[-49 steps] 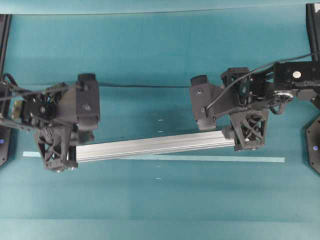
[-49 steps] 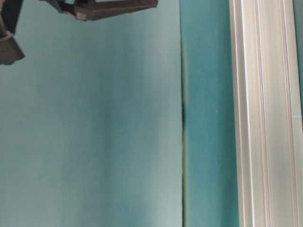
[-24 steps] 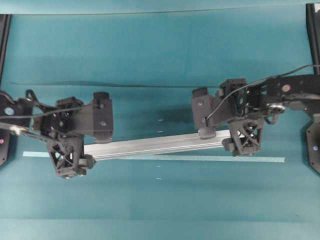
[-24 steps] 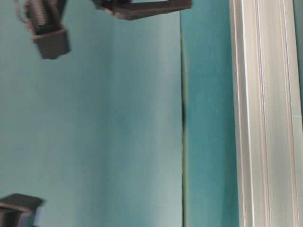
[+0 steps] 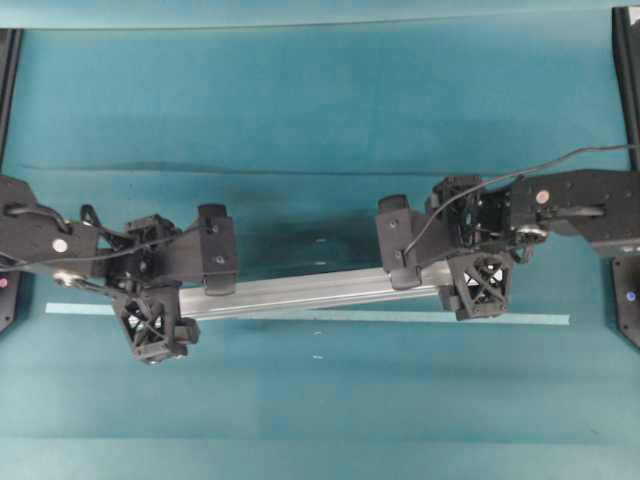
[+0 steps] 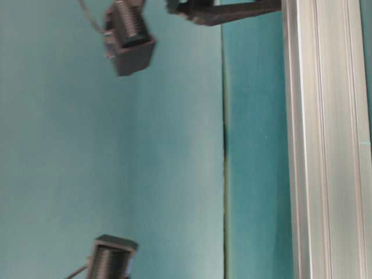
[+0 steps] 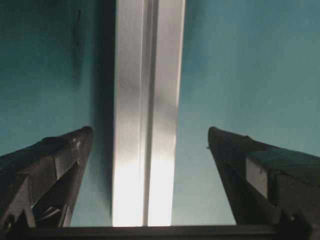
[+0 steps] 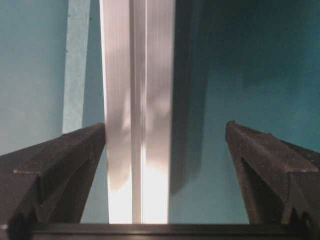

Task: Lift the metal rail with both hands.
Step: 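Lower both grippers over the rail ends and close them on it, then lift the rail with both grippers and raise it off the table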

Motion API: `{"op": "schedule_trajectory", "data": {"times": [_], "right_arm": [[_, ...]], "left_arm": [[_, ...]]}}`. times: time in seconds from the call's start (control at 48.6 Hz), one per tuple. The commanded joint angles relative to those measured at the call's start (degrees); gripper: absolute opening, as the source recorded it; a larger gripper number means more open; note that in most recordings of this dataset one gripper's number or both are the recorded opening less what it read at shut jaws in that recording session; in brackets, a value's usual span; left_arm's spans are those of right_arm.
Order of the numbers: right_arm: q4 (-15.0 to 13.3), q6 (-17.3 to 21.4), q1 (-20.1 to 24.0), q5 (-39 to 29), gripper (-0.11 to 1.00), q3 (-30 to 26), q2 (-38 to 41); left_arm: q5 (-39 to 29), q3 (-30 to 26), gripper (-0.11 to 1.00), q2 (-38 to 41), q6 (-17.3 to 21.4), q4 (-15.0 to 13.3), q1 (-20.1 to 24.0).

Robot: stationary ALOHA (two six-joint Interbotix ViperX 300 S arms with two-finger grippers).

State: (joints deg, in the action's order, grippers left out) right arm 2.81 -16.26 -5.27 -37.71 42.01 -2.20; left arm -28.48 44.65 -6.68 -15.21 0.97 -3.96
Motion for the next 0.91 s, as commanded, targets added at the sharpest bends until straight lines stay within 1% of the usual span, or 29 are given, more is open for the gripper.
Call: {"op": "schedule_trajectory", "data": {"times": [0.0,0.206,0.453,0.576,0.638,0.7,0.741,0.762,0.823,0.844,0.865,0.885], "right_arm": [[0.0,0.0,0.26,1.58,0.99,0.44,1.23],[0.18,0.35,0.35,4.66,0.99,0.97,3.34],[0.35,0.88,0.26,6.15,0.99,0.79,4.48],[0.62,0.97,0.35,6.06,0.96,0.79,4.48],[0.7,0.97,0.44,6.06,0.91,0.79,4.48],[0.7,0.97,0.7,5.98,0.79,0.79,4.48],[0.79,0.88,0.88,5.98,0.69,0.79,4.48],[0.7,0.88,0.88,5.98,0.65,0.79,4.48],[0.79,0.88,0.88,5.89,0.5,0.79,4.48],[0.79,0.88,0.97,5.89,0.45,0.79,4.57],[0.7,0.88,0.97,5.89,0.41,0.79,4.48],[0.7,0.88,0.97,5.8,0.4,0.79,4.48]], "left_arm": [[1.76,0.26,1.0,1.05,-0.18,0.18,-0.18],[4.31,0.62,1.0,3.34,-0.53,0.18,-0.09],[6.06,0.62,1.0,4.48,-1.14,0.18,-0.09],[7.29,0.79,0.96,4.48,-1.32,0.18,-0.18],[7.82,0.79,0.87,4.39,-1.32,0.18,-0.18],[8.53,0.97,0.72,4.31,-1.32,0.18,-0.18],[9.23,1.23,0.59,4.31,-1.32,0.18,-0.18],[9.49,1.41,0.51,4.22,-1.23,0.18,-0.18],[10.2,1.58,0.35,4.31,-1.23,0.18,-0.18],[10.37,1.67,0.31,4.31,-1.23,0.18,-0.18],[10.46,1.67,0.3,4.31,-1.23,0.18,-0.18],[10.46,1.76,0.3,4.22,-1.32,0.18,-0.18]]}}
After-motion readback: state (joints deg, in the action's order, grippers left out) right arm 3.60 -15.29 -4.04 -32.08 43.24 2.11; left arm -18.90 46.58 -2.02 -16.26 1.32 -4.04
